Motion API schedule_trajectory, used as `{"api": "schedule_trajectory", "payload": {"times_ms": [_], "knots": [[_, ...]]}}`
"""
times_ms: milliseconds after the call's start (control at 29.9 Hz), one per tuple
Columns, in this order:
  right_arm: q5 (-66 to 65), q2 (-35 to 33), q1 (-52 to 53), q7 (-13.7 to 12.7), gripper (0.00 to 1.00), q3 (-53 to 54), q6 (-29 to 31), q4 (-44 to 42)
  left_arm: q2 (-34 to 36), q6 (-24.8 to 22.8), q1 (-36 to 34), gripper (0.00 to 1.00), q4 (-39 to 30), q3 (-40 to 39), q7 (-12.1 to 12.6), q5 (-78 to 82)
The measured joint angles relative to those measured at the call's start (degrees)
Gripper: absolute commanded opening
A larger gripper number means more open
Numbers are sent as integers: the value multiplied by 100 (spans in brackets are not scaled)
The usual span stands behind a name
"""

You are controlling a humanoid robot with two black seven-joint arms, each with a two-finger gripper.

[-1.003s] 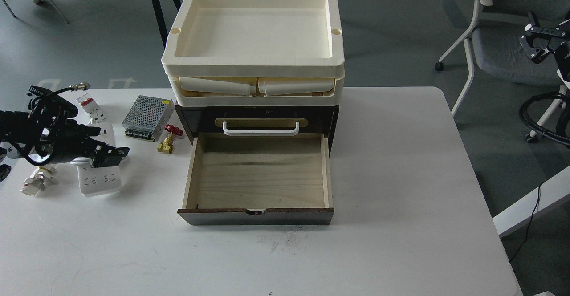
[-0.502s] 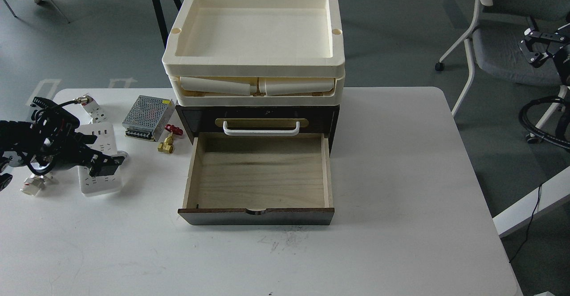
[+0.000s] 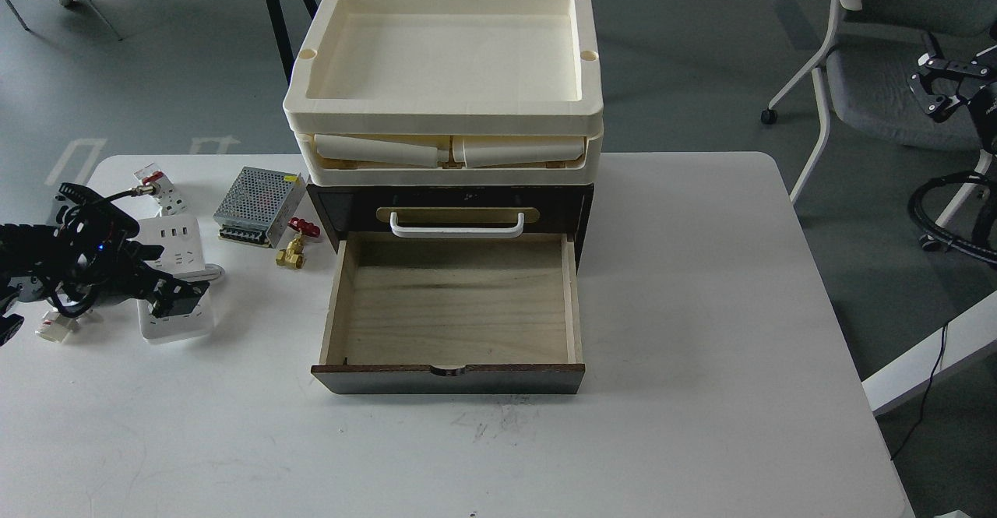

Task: Put charging cable into cabinet
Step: 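Close the left gripper on the grey cable coil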

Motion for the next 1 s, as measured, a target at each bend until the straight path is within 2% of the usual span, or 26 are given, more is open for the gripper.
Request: {"api": "schedule_trajectory", "payload": {"times_ms": [267, 535, 836, 1003], "knots": [[0, 0, 0, 0, 100, 27, 0, -7, -298, 522, 2, 76, 752, 374, 0, 0], [0, 0, -13, 0, 100, 28, 0, -7, -372, 734, 15, 69, 932, 555, 0, 0], [0, 0, -56, 0, 100, 31, 0, -7, -385, 941, 18, 44, 925, 643, 0, 0], [0, 0, -90, 0, 100, 37, 0, -12, -384, 1141, -55, 40, 929, 1001, 1, 0]]}}
